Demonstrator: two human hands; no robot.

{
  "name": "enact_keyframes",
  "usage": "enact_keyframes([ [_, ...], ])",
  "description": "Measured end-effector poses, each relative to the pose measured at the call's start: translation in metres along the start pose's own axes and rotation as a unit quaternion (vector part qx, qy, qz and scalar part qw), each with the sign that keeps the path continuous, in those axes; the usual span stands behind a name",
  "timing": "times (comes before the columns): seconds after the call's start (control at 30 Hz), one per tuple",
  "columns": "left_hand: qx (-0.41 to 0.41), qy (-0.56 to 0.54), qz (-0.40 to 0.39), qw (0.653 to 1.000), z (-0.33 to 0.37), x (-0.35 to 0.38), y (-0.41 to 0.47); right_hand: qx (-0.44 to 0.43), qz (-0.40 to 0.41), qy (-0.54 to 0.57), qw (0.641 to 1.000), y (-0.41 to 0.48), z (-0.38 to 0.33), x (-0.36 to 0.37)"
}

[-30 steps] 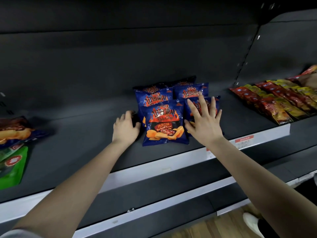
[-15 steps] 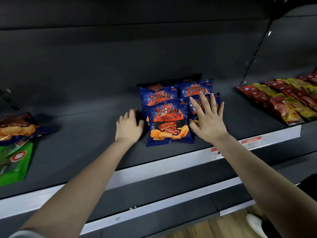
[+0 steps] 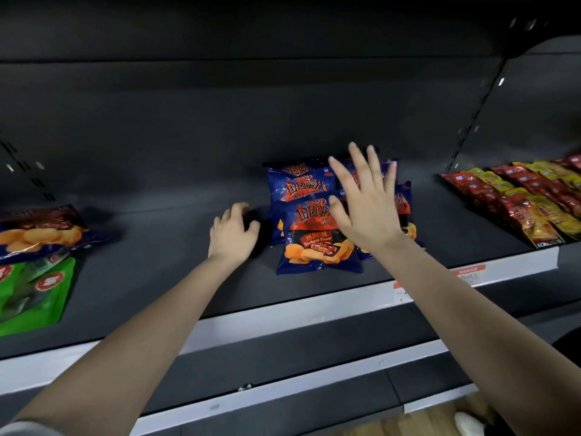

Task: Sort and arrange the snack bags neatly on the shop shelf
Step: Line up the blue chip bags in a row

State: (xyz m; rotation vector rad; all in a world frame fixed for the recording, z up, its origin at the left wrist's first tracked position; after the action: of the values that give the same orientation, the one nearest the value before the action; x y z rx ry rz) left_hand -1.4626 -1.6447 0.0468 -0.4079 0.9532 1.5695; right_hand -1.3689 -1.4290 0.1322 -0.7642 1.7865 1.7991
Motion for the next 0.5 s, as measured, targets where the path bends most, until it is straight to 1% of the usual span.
enact_keyframes([
  [0.17, -0.003, 0.04, 0.008, 0.999, -0.022, -0.029, 0.001, -0.062, -0.006, 0.06, 0.996, 0.018, -0.069, 0.012],
  [0.5, -0.05, 0.081, 0.073, 0.993, -0.101, -0.124, -0.025, -0.161, -0.039, 0.166, 0.972, 0.034, -0.194, 0.048],
])
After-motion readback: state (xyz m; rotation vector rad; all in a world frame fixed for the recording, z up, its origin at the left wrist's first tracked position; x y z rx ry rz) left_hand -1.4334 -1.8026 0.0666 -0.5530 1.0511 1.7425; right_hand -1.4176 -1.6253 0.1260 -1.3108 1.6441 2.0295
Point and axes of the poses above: each hand's wrist, its own y-axis towards the middle knuckle, its own x-axis out of the palm, z = x × y, the point moved 6 cm from there along y, towards the middle knuckle, and after that the axes turned 9 degrees about z, right-handed, at the moved point
